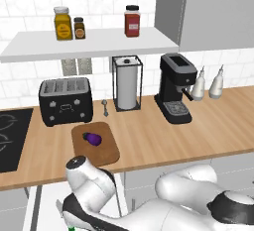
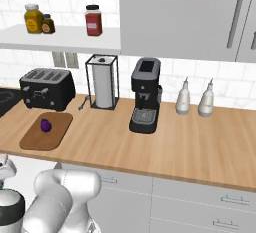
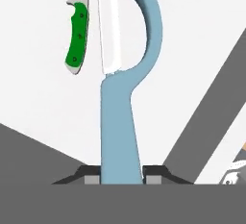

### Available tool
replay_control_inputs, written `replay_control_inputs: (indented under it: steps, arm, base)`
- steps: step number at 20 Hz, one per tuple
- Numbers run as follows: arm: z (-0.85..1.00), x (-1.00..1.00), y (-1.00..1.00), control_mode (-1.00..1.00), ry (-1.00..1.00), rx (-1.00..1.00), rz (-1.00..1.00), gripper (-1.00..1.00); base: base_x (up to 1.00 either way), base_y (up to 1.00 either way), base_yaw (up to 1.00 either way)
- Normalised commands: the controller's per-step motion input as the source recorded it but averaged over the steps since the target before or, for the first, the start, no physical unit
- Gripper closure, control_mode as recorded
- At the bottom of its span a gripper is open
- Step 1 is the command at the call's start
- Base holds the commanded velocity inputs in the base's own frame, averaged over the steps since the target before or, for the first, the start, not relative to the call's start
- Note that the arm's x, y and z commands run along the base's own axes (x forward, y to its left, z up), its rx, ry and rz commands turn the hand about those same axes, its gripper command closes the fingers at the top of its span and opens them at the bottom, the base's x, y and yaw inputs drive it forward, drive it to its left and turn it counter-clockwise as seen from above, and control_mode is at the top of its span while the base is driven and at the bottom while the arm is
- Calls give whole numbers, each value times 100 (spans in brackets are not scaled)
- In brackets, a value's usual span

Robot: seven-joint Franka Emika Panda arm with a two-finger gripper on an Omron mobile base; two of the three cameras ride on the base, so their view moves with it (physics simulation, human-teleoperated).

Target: Place the appropriate cutting tool for cutting the eggplant skin on the cutting board.

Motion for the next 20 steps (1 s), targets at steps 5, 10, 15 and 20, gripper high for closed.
replay_control_inputs:
  steps: [5, 10, 15, 20]
  arm:
    - [100, -31, -24, -100, -13, 0, 0, 100]
    - [100, 29, -8, -100, -11, 0, 0, 100]
    - [100, 86, 2, -100, -2, 0, -2, 100]
    - [83, 99, 20, -100, 1, 0, -1, 100]
  base:
    - [0, 0, 0]
    - [0, 0, 0]
    - [0, 0, 0]
    - [0, 0, 0]
